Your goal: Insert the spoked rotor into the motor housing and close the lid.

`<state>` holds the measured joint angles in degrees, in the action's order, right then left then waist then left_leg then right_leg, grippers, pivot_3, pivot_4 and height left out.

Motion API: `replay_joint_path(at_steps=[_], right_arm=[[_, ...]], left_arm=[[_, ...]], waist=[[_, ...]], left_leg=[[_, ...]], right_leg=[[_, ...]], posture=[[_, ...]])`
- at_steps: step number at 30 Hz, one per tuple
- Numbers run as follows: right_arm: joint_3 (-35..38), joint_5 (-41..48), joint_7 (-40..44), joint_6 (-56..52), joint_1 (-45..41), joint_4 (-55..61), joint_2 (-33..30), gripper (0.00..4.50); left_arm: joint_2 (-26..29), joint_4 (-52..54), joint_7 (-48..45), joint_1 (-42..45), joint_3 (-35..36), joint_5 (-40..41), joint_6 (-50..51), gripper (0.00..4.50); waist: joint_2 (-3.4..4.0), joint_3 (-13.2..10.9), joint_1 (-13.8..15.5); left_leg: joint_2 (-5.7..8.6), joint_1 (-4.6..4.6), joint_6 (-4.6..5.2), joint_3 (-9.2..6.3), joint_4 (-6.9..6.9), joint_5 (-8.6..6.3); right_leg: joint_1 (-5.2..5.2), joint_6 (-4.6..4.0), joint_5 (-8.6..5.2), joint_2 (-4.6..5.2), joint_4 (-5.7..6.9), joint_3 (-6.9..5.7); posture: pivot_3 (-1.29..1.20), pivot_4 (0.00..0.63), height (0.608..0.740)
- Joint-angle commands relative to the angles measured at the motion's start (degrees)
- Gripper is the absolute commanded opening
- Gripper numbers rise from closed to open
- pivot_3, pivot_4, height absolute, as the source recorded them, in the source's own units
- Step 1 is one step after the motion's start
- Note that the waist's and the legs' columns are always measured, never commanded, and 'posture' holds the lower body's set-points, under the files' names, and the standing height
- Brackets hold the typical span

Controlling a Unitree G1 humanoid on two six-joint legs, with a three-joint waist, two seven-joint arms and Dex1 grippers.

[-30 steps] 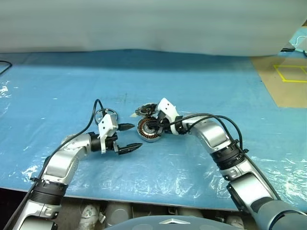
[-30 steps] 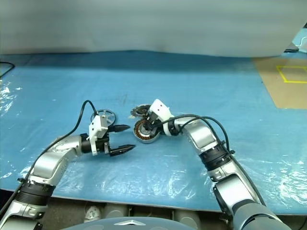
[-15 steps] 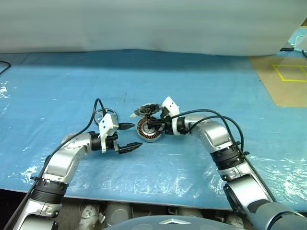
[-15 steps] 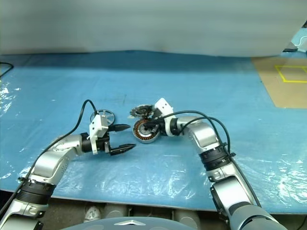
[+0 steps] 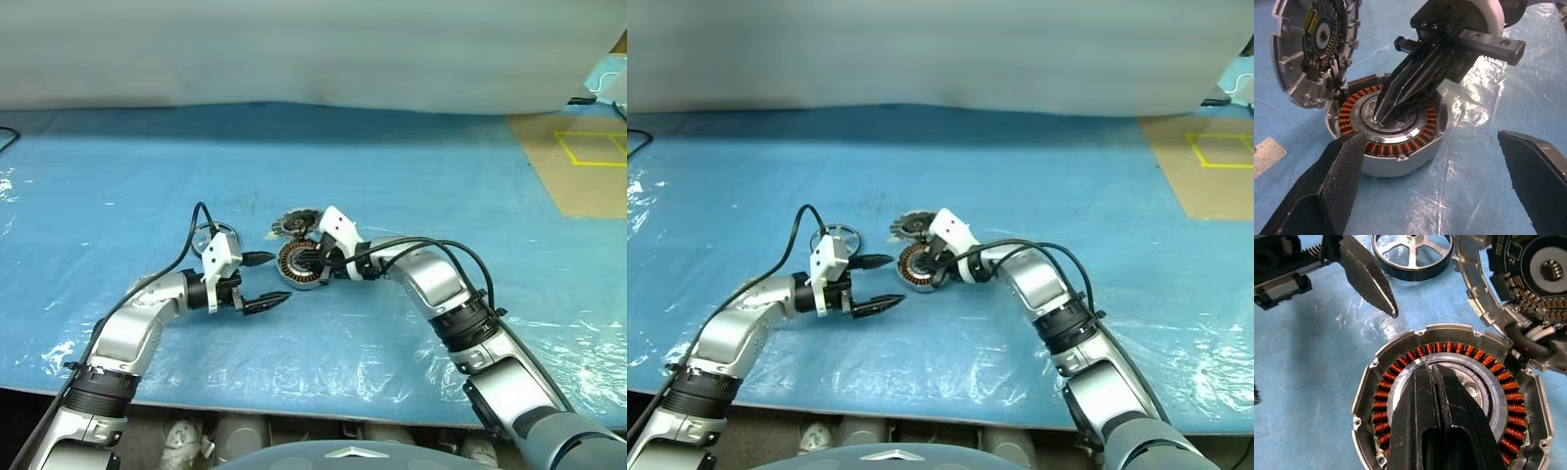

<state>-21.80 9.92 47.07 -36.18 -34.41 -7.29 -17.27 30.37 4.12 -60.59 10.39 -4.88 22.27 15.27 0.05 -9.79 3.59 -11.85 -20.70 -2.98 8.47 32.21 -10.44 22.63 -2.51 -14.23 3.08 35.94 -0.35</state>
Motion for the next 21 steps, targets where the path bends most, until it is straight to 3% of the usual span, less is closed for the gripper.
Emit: replay_joint_path(at_steps=[1,6,9,21], right_arm=[[1.6,-0.1,-0.6,-2.4,0.4,-2.4,-0.4,0.03],[7.7,8.7,3.0,-7.5,1.5,4.0,0.8,0.03],[10.5,12.9,2.9,-11.3,1.2,8.0,1.8,0.03],[8.8,7.6,-2.8,-7.5,0.1,2.5,2.3,0.03]], left_arm=[[0.2,0.7,0.0,-0.1,0.6,0.3,-0.7,4.50],[0.4,0.3,-0.6,0.2,0.4,0.2,-0.8,4.50],[0.3,-0.3,-0.7,0.7,0.4,0.1,-1.0,4.50],[0.1,-0.2,-0.7,1.1,0.1,0.0,-0.8,4.50]], waist=[[0.00,0.0,0.2],[0.00,0.0,0.5],[0.00,0.0,0.4],[0.00,0.0,0.3]], left_leg=[[0.00,0.04,0.01,0.00,0.00,0.00],[0.01,-0.03,0.01,0.04,0.02,0.00],[0.01,-0.57,0.03,0.03,0.02,0.02],[-0.02,-0.65,0.01,0.02,-0.05,0.02]], right_leg=[[-0.05,-0.01,0.01,0.02,-0.01,0.00],[-0.08,0.00,0.02,0.07,-0.13,-0.02],[0.41,0.02,0.04,0.04,-0.17,-0.04],[0.52,0.02,0.05,0.01,-0.14,-0.10]], posture=[[0.00,0.150,0.740],[0.00,0.150,0.740],[0.00,0.150,0.740],[0.00,0.150,0.740]])
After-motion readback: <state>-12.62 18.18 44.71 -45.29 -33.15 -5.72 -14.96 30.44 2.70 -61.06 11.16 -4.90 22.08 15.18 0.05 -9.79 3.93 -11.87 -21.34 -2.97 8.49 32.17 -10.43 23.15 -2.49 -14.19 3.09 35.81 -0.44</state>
